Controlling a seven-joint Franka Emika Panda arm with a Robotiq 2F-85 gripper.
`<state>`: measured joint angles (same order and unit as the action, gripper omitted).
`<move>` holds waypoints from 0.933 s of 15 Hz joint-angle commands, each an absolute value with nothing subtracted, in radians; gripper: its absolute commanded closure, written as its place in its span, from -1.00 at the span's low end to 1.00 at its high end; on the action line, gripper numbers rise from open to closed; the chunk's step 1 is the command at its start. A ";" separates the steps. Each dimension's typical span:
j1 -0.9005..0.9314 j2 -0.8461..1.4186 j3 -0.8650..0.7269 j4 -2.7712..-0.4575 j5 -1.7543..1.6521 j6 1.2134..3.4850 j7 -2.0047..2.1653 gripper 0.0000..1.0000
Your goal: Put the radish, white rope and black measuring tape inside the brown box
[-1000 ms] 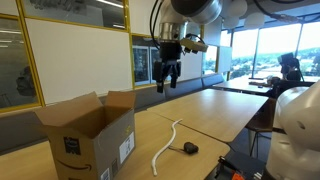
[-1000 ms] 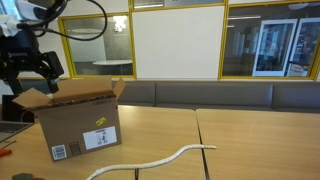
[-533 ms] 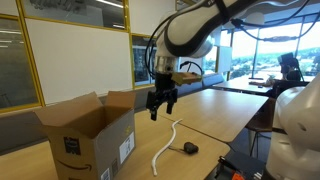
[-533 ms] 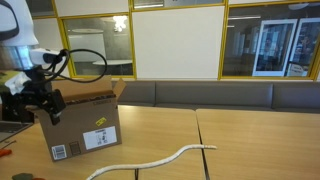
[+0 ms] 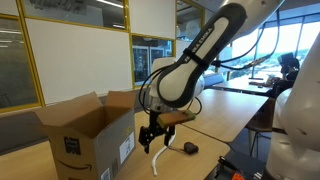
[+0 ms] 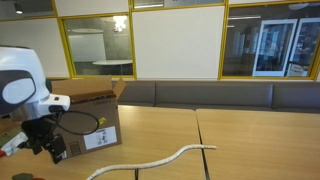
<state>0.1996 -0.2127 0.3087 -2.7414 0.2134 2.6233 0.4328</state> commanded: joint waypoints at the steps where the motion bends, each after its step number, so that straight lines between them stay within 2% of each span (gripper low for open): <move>1: 0.195 -0.017 0.318 -2.687 0.232 2.732 0.599 -1.00; 8: 0.293 0.265 0.275 -2.548 0.228 2.796 0.923 -1.00; 14: 0.362 0.381 0.281 -2.438 0.287 2.772 1.041 -1.00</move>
